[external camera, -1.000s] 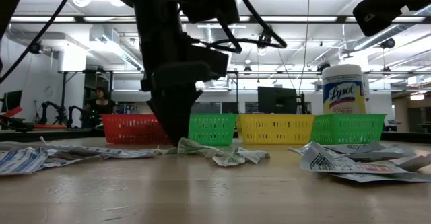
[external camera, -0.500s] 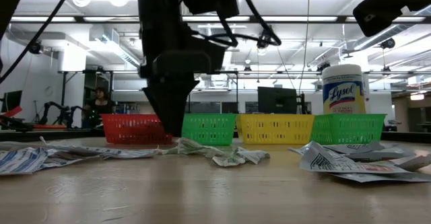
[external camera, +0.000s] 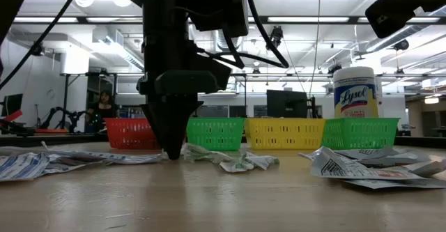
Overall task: Pick & Place First Aid Supplies
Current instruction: Put the green bandage into the right green basket
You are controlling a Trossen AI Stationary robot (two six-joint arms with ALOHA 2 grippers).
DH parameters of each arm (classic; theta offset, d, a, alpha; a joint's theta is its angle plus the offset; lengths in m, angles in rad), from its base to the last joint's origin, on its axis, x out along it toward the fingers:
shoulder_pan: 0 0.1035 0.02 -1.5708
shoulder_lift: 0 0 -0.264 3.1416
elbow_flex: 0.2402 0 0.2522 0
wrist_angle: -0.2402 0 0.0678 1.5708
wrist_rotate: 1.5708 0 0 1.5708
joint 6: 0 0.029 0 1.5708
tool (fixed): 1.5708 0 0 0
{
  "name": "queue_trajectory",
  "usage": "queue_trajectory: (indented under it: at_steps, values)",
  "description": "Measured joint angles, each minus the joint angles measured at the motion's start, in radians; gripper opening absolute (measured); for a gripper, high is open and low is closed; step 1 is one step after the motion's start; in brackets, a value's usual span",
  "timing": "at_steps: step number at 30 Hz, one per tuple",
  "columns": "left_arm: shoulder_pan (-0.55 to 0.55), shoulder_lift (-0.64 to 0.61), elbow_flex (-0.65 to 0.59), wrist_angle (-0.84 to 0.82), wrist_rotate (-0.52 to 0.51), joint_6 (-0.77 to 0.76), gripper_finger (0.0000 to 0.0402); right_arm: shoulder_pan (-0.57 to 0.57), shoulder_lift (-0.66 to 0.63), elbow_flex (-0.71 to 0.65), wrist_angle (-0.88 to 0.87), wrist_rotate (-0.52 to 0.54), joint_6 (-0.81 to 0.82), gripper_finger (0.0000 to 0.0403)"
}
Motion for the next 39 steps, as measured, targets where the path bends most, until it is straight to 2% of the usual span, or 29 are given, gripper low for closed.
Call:
queue_trajectory:
  at_steps: [9,13,17,26,39]
  values:
    - [0.023,0.001,0.002,0.125,-0.001,0.081,0.0188,0.0,0.0,0.0,0.0,0.0,0.005,0.009]
    - [0.03,-0.008,0.03,0.081,-0.009,0.084,0.0188,0.0,0.0,0.0,0.0,0.0,0.008,0.0089]
    - [0.029,-0.033,0.046,0.052,-0.066,0.086,0.0188,0.0,0.0,0.0,0.0,0.0,0.008,0.0095]
    - [0.029,-0.022,0.033,0.052,-0.039,0.074,0.0188,0.0,0.0,0.0,-0.001,0.0,0.008,0.0105]
    - [0.018,-0.021,0.004,0.062,-0.017,0.041,0.0188,0.0,0.0,0.0,0.0,0.0,0.008,0.0094]
